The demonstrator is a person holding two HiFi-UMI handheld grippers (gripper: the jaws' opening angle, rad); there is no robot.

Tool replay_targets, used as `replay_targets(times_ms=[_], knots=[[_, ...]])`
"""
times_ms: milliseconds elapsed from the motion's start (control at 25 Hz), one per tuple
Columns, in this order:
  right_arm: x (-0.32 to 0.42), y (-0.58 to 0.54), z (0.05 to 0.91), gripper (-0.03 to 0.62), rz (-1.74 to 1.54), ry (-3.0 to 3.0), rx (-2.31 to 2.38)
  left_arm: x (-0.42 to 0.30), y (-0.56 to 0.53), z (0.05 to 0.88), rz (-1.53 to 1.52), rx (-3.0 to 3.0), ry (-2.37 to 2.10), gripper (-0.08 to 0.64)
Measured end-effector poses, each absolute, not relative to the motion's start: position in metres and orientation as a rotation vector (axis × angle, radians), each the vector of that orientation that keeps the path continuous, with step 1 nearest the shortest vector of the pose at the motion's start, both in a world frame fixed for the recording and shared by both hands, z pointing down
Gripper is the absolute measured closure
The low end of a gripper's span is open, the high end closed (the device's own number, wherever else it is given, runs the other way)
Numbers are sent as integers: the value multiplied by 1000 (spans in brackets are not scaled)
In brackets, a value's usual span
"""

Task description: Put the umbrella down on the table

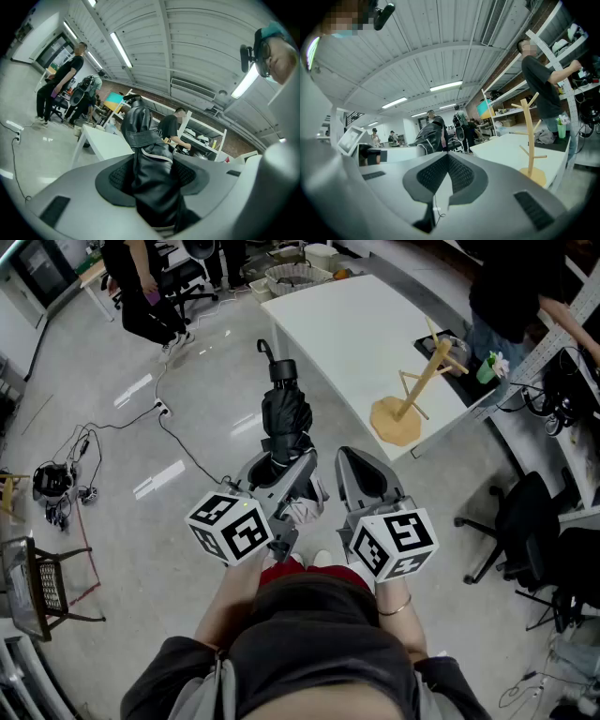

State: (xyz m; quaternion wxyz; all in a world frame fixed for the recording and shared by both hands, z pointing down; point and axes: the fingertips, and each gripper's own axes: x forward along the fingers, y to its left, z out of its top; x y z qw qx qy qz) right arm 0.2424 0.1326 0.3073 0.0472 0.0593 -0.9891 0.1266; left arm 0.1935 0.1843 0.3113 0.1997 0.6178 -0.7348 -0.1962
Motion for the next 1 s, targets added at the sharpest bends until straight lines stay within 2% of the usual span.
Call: replay_targets(times_ms=[1000], knots=[[243,122,322,574,388,-2993,88,190,176,324,-529,1646,-2110,345]])
